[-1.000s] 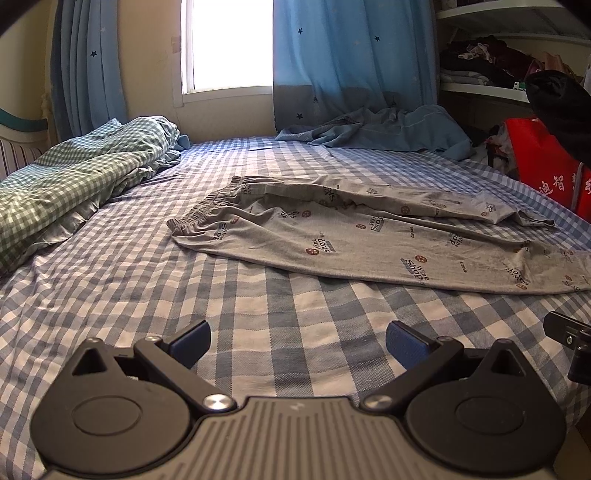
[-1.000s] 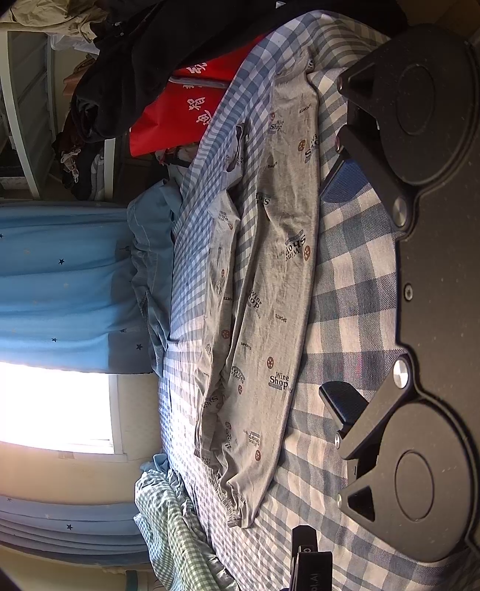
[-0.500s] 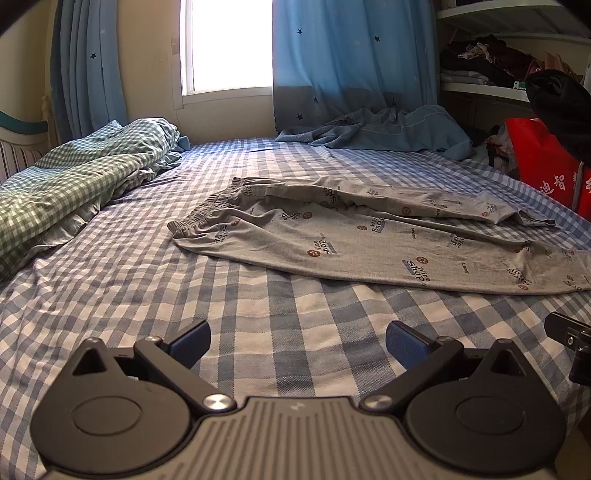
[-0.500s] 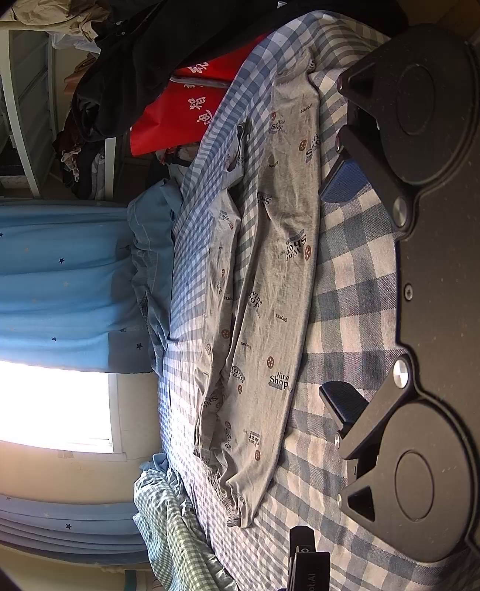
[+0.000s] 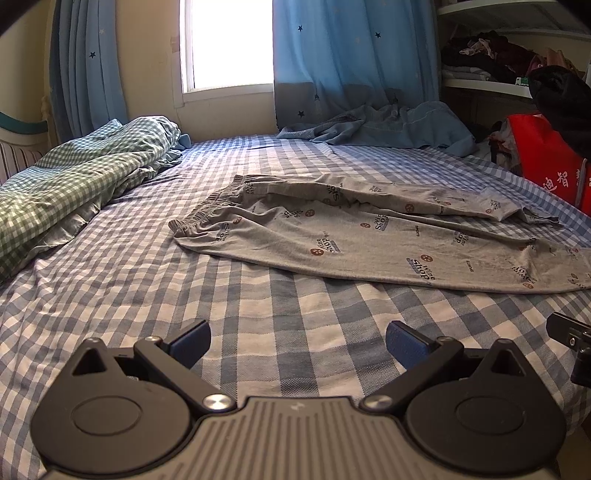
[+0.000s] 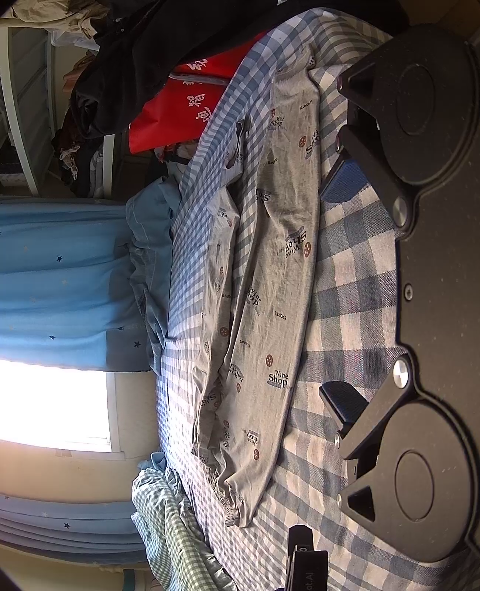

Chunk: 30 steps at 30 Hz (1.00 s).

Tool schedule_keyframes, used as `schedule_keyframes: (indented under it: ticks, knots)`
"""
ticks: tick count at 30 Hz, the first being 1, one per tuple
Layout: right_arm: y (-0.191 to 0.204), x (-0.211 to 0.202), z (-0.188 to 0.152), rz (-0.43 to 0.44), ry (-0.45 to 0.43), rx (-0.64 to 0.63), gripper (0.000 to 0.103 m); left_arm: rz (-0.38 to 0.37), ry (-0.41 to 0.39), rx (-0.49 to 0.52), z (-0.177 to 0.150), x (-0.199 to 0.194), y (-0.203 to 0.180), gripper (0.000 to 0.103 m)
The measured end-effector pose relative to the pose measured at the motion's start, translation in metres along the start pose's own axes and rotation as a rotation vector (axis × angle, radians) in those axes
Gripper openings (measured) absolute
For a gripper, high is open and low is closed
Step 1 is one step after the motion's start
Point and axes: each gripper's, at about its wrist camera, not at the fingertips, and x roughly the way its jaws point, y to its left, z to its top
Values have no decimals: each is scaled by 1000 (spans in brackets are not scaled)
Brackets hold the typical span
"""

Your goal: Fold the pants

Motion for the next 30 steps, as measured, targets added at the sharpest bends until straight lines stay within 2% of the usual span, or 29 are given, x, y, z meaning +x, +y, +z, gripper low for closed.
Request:
schedule_keyframes:
  ticks: [18,23,30]
  knots:
    - [4,6,-5,6,12,-2,102,22,27,16,-1,7,-1,103]
    - [2,12,3,43,39,-3,102,52,52,29,8,12,-3,103]
    - [-2,15,24,116,45,5,103,69,34,32,34,12,-4,103]
